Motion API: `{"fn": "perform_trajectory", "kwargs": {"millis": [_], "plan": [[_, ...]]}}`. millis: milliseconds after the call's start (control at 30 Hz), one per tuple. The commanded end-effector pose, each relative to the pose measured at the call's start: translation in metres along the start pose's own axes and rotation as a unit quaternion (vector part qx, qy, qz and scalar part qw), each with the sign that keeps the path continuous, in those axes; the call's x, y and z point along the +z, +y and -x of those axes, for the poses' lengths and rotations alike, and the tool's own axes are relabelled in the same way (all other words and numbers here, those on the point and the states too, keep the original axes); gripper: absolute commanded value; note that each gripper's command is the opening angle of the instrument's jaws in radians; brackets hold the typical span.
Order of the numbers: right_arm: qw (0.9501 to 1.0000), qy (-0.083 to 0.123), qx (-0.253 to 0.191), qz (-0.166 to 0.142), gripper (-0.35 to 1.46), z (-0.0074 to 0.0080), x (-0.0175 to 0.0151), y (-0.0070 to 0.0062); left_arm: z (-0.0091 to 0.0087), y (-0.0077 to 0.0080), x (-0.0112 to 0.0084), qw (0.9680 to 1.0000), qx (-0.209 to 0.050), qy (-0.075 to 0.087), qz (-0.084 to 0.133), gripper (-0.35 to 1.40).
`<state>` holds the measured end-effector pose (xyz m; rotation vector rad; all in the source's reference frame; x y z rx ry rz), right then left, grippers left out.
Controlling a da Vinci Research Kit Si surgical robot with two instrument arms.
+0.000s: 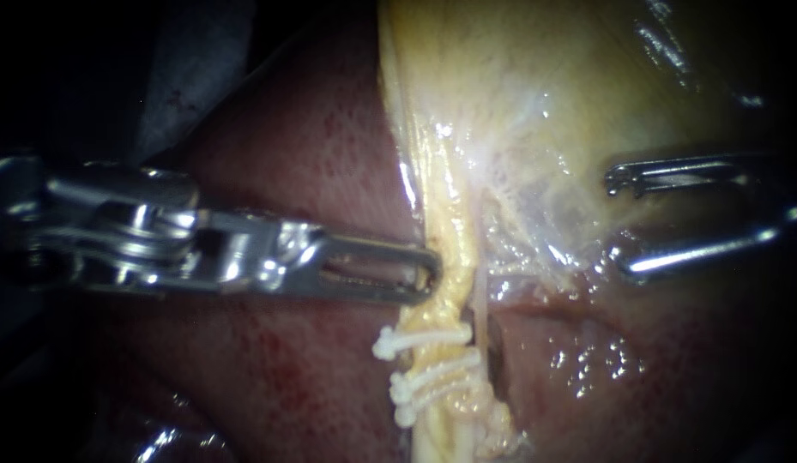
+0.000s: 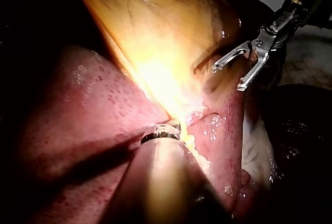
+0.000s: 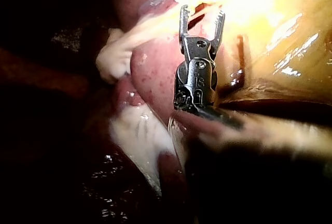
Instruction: Going back third clip left tube
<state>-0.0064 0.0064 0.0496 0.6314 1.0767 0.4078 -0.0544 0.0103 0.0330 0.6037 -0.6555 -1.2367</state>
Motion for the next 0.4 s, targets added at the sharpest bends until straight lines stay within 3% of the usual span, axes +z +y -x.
{"fn": "perform_trajectory", "kwargs": {"millis": [33,400], "plan": [[1.0000,0.000,0.000,0.000,0.53,0.0000,0.0000,0.0000,0.0000,-0.0001,-0.0002,1.0000,-0.001,0.000,0.001,-0.35],[1.0000,0.000,0.000,0.000,0.53,-0.0002,-0.0001,-0.0001,0.0001,0.0000,-0.0002,1.0000,-0.001,0.001,0.001,-0.35]]}}
